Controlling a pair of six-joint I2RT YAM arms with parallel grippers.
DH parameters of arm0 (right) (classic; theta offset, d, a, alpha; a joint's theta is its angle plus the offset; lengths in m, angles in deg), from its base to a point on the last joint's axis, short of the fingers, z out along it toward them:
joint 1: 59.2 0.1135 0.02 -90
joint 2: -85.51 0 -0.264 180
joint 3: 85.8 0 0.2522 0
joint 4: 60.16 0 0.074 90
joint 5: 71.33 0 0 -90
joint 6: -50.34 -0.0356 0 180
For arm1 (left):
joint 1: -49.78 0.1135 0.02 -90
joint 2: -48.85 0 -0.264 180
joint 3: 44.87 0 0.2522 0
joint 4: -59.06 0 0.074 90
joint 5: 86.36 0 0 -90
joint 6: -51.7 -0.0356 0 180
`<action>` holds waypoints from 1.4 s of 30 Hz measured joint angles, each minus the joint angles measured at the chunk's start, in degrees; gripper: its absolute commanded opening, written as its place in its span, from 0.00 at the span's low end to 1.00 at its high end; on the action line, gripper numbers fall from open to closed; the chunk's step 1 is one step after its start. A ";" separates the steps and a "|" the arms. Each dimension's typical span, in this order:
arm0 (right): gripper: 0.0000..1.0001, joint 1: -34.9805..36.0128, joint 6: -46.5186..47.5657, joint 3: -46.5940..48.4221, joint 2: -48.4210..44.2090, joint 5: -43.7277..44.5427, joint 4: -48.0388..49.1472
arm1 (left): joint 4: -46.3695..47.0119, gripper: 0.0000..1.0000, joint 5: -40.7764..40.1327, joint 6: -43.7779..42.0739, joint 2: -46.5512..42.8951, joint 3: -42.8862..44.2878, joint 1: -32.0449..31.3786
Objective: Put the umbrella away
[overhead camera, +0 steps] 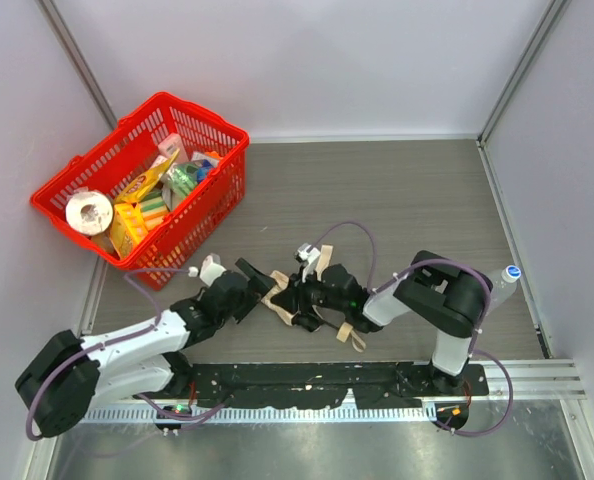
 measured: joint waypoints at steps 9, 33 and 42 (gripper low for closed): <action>0.01 -8.74 -17.77 0.31 12.02 -19.76 18.60 | 9.20 0.80 1.70 -0.63 9.07 1.79 0.07; 0.78 -4.50 -4.79 11.10 -5.05 -13.14 -31.06 | 13.92 0.00 2.91 3.32 10.49 0.17 0.22; 0.81 5.20 8.15 19.47 -13.40 7.63 -57.86 | 13.64 0.00 3.93 2.54 10.47 0.15 0.02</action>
